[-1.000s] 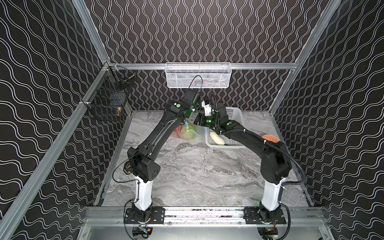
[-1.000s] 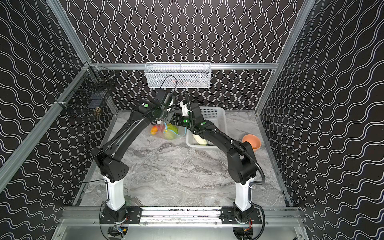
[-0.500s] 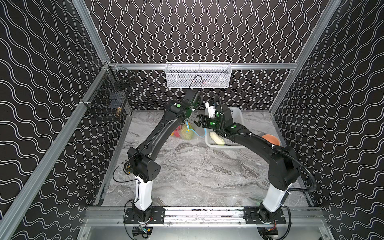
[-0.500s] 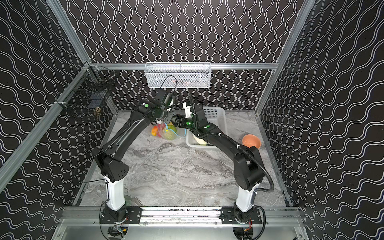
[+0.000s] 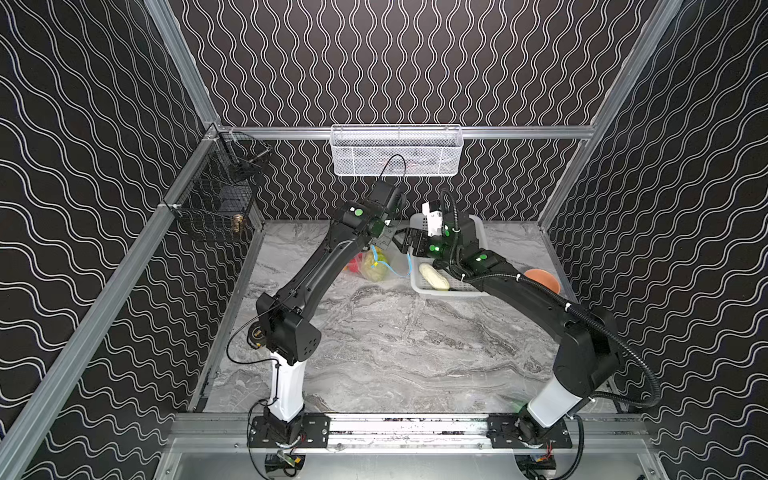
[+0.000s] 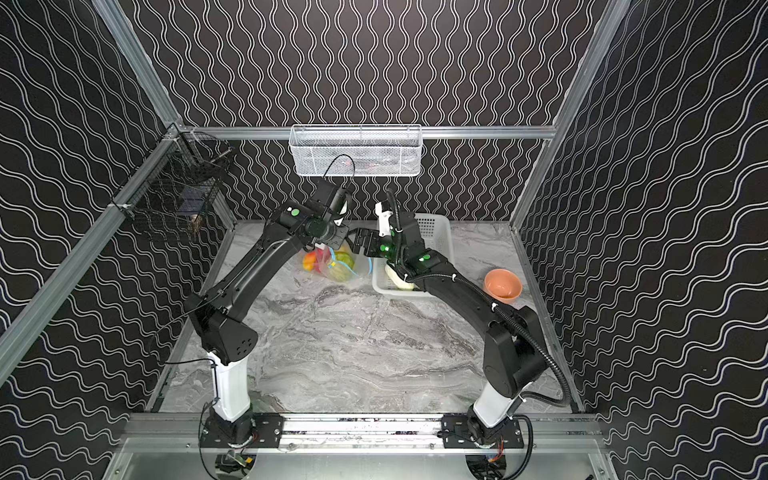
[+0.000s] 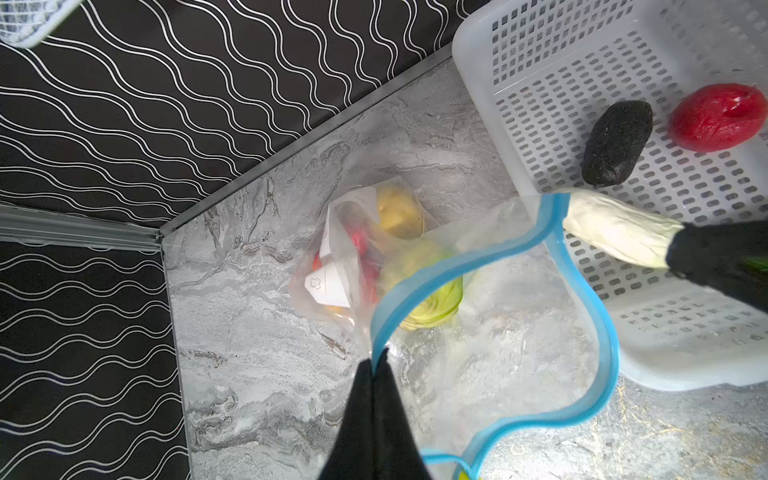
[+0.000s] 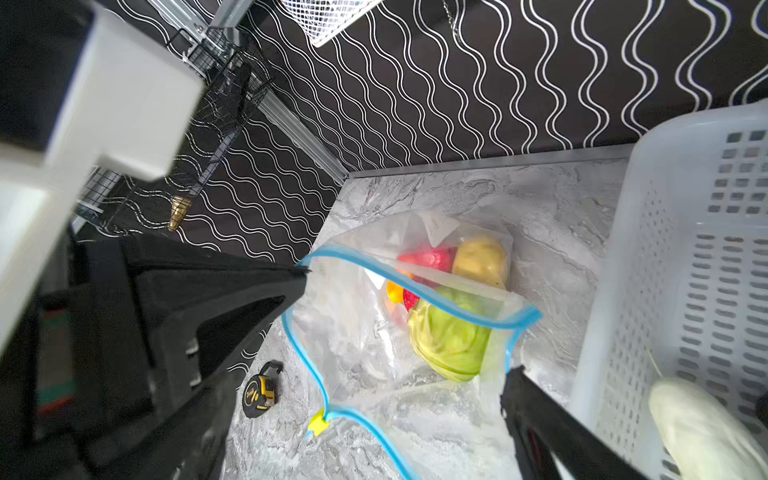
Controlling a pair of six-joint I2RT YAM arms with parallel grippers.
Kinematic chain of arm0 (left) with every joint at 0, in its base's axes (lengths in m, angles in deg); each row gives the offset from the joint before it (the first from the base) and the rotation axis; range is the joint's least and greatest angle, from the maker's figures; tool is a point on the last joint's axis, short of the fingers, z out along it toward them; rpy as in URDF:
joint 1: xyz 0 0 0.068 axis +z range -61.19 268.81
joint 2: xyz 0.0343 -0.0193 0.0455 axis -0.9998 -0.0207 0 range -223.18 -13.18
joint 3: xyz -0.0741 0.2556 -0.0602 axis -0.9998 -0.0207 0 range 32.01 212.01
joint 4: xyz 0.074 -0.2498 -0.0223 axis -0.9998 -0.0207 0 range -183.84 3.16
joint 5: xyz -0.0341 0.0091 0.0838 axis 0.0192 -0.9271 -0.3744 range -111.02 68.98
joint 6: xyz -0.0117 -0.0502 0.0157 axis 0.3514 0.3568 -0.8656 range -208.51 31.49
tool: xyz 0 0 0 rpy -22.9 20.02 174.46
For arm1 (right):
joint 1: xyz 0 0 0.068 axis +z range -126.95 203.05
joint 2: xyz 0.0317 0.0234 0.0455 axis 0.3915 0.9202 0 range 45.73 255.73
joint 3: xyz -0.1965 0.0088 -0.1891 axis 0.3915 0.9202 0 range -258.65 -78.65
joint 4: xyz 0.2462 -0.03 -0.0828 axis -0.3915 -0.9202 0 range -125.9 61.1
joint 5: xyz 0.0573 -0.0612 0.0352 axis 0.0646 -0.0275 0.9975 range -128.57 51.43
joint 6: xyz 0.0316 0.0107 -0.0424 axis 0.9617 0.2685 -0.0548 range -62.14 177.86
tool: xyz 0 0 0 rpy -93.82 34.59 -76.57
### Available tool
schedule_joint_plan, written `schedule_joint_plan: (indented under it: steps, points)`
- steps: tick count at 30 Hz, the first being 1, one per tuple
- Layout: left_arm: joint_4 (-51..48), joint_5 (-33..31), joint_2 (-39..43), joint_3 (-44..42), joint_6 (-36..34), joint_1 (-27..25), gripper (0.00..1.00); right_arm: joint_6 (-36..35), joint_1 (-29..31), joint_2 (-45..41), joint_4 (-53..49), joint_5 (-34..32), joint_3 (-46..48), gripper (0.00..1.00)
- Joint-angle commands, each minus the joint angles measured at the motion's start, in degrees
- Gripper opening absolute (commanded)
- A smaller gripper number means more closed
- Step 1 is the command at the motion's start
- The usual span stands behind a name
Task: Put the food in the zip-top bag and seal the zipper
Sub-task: 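Open the right gripper to release the cabbage inside the bag, then withdraw the right gripper from the bag and move over the basket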
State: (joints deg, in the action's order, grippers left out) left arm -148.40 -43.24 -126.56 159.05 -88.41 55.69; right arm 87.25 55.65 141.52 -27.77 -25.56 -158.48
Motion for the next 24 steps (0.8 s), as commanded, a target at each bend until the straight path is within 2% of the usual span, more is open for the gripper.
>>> schedule_joint_plan:
  steps: [1,16,24]
  points:
    - [0.8,0.2,0.4,-0.1,0.2,0.0,0.00,-0.1,-0.4,-0.8,-1.0,-1.7,0.2,0.99]
    - [1.0,0.9,1.0,-1.4,0.1,-0.1,0.00,0.7,-6.5,-0.1,-13.0,-6.8,-3.6,0.99]
    - [1.0,1.2,1.1,-1.7,0.0,0.0,0.00,3.1,-6.9,4.9,-26.8,-18.1,-13.0,0.99]
